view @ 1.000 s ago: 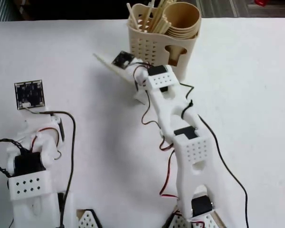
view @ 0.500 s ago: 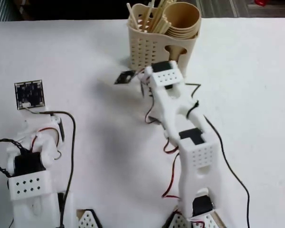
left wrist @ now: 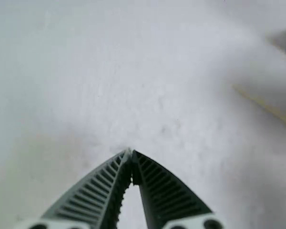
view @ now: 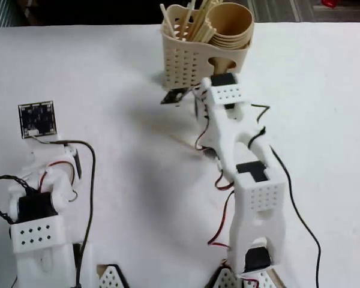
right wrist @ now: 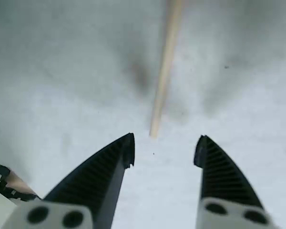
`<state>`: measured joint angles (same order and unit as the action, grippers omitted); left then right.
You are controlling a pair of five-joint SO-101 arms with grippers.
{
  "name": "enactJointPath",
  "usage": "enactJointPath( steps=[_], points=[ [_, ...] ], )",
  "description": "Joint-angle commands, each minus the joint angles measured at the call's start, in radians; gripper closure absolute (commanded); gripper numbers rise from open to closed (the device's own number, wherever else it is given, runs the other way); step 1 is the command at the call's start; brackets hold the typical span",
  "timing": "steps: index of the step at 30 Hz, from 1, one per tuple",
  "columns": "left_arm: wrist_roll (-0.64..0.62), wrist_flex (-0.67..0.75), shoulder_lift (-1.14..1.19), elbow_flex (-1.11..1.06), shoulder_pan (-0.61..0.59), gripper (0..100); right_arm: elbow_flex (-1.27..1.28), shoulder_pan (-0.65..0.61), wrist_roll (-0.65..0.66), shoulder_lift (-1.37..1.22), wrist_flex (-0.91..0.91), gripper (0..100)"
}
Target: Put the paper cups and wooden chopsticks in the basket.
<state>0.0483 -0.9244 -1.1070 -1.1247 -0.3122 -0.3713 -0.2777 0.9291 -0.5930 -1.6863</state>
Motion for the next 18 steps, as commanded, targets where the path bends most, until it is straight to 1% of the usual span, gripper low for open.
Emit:
enactJointPath(
  steps=[1, 6, 8, 12, 15, 18],
  points=[
    [0.011, 0.025, -0.019, 0.005, -0.008, 98, -0.057, -0.087, -0.077, 0.062, 0.050, 74.8],
    [0.011, 0.025, -0.019, 0.005, -0.008, 98, -0.066, -0.200, -0.227, 0.061, 0.232, 74.8],
    [0.011, 0.025, -0.019, 0.005, -0.008, 98, -0.064, -0.232, -0.265, 0.056, 0.306, 74.8],
    [0.011, 0.023, -0.019, 0.003, -0.008, 98, -0.074, -0.266, -0.285, -0.002, 0.424, 77.3],
    [0.011, 0.021, -0.019, 0.003, -0.008, 98, -0.074, -0.265, -0.287, -0.054, 0.503, 80.0],
    [0.011, 0.021, -0.019, 0.003, -0.008, 98, -0.074, -0.262, -0.287, -0.088, 0.527, 80.3]
  ],
)
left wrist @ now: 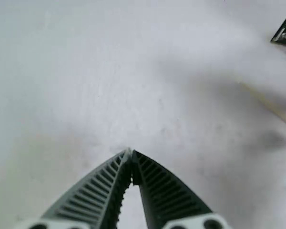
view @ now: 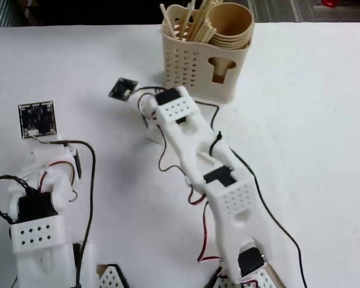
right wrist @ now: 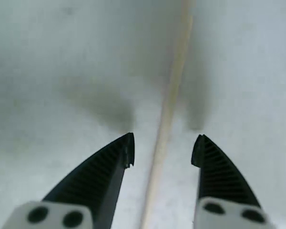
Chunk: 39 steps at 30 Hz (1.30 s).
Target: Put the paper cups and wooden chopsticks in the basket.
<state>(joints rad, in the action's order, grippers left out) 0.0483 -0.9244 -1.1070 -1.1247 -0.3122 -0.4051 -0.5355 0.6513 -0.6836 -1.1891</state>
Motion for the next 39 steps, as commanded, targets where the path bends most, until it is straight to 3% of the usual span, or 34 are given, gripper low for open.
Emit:
enactJointPath(
  steps=[1, 8, 14, 19, 31, 39],
  points=[
    [0.011, 0.021, -0.019, 0.003, -0.008, 98, -0.040, -0.005, -0.009, -0.004, 0.030, 80.3],
    [0.011, 0.020, -0.019, 0.003, -0.008, 98, -0.040, -0.004, -0.009, -0.016, 0.031, 80.6],
    [0.011, 0.020, -0.019, 0.003, -0.008, 98, -0.040, -0.013, -0.003, -0.062, -0.013, 95.5],
    [0.011, 0.020, -0.019, 0.003, -0.008, 98, -0.040, -0.021, -0.002, -0.062, -0.105, 97.0],
    [0.011, 0.020, -0.019, 0.003, -0.008, 98, -0.040, -0.022, -0.012, 0.232, -0.255, 97.9],
    [0.011, 0.058, -0.019, -0.023, -0.008, 98, -0.040, -0.013, -0.173, 0.460, -0.203, 97.9]
  ],
)
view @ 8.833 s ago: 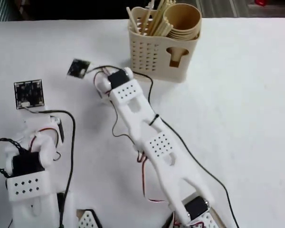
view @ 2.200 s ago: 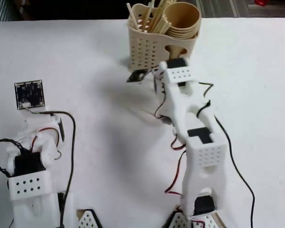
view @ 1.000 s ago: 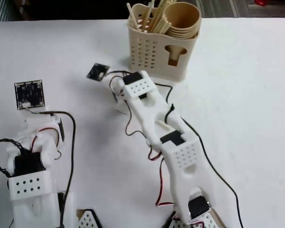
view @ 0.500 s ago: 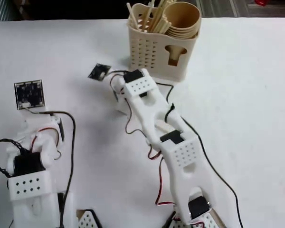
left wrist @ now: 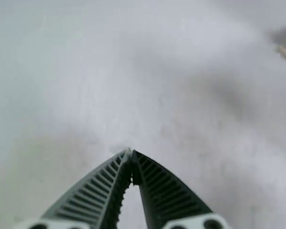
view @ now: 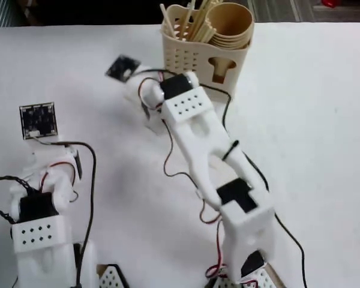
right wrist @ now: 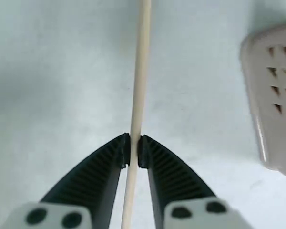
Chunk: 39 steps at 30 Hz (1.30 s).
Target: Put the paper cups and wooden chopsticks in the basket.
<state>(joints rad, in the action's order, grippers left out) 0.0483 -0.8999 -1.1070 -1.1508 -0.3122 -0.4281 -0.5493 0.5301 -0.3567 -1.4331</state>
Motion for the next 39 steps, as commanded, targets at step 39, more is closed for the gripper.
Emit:
enactJointPath(
  steps=[39],
  points=[
    [0.011, 0.031, -0.019, 0.005, -0.010, 98, 0.012, 0.268, -0.453, 0.096, 1.158, 82.9]
  ],
)
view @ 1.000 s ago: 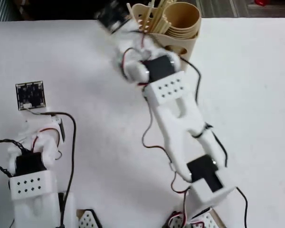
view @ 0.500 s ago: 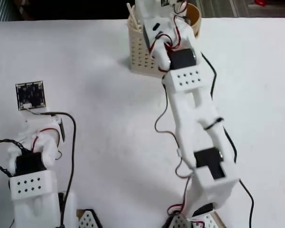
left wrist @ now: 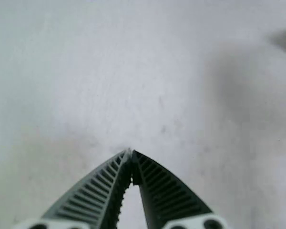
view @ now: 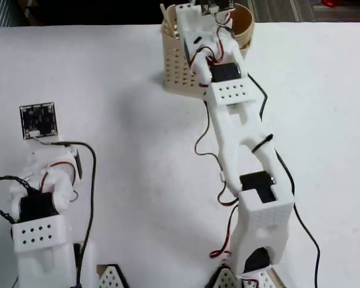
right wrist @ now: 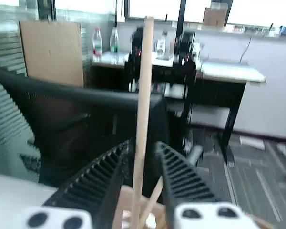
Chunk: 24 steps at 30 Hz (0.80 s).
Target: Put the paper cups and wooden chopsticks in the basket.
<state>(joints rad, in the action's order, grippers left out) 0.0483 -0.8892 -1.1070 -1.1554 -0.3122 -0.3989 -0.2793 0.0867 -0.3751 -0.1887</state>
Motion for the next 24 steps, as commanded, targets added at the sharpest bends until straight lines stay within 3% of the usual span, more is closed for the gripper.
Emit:
enactJointPath(
  steps=[1, 4, 8, 15, 24],
  points=[
    [0.011, 0.020, -0.019, 0.009, -0.010, 98, -0.015, -0.004, -0.009, 0.137, -0.127, 82.5],
    [0.011, 0.021, -0.019, 0.009, -0.010, 98, -0.008, -0.015, -0.009, 0.203, -0.240, 86.0],
    [0.011, 0.021, -0.019, 0.009, -0.010, 98, -0.008, -0.018, -0.009, 0.272, -0.433, 98.7],
    [0.011, 0.029, -0.021, -0.005, -0.008, 98, -0.008, -0.018, -0.011, 0.412, -0.840, 98.1],
    [0.012, 0.183, -0.021, -0.092, -0.008, 98, -0.008, -0.013, -0.011, 0.501, -1.237, 98.1]
  ],
)
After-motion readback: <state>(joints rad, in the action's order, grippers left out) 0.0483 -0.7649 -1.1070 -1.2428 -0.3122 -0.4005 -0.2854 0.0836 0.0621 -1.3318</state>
